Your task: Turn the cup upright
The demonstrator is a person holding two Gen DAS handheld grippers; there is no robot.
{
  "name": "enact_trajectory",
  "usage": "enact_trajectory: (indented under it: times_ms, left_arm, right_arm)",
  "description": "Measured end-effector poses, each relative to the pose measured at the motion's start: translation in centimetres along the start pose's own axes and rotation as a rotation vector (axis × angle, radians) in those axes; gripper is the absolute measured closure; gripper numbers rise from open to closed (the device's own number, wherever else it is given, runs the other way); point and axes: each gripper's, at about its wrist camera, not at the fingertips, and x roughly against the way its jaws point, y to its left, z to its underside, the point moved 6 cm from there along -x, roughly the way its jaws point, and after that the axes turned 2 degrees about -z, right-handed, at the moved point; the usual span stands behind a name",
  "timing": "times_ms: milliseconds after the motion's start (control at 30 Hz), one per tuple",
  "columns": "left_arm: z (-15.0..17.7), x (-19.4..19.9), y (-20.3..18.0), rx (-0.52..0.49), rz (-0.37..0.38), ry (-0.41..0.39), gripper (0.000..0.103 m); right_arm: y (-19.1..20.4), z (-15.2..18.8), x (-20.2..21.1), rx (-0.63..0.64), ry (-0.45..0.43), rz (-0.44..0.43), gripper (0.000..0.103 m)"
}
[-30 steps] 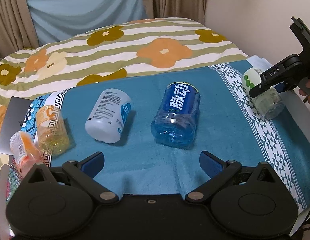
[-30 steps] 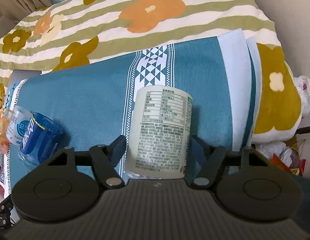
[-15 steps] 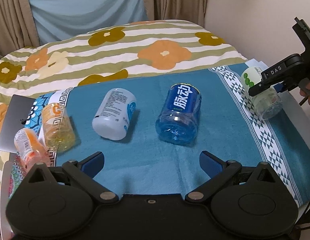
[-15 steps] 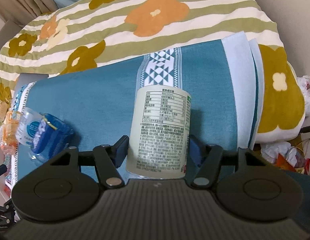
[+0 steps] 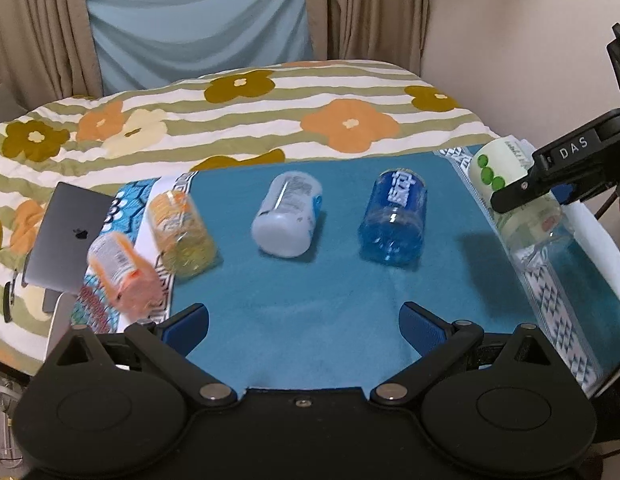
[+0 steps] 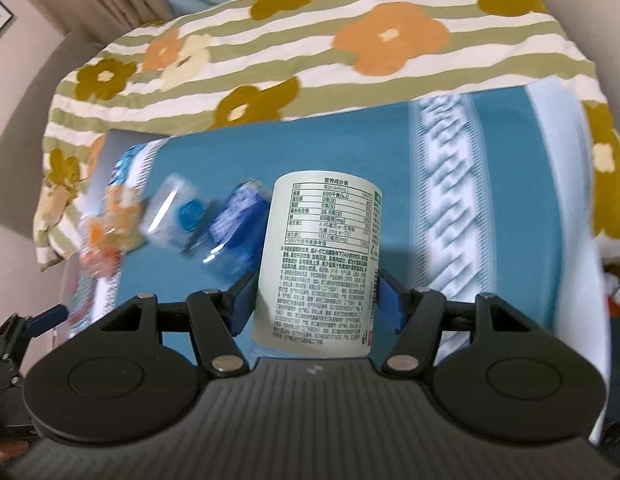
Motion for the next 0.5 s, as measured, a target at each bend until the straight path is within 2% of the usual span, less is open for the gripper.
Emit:
enact_trajectory:
  times_ms: [233, 500]
  left_arm:
    - [2.3, 1.1, 2.6, 0.03, 0.023, 0.015, 0.0]
    - [4.7, 1.3, 4.6, 0.038, 0.05, 0.046, 0.0]
  right_arm:
    - [5.3, 5.0, -2.2, -0.02, 0.05, -0.034, 0.025]
    - [7.7, 9.0, -5.9, -0.062, 0.106, -0.011, 0.025]
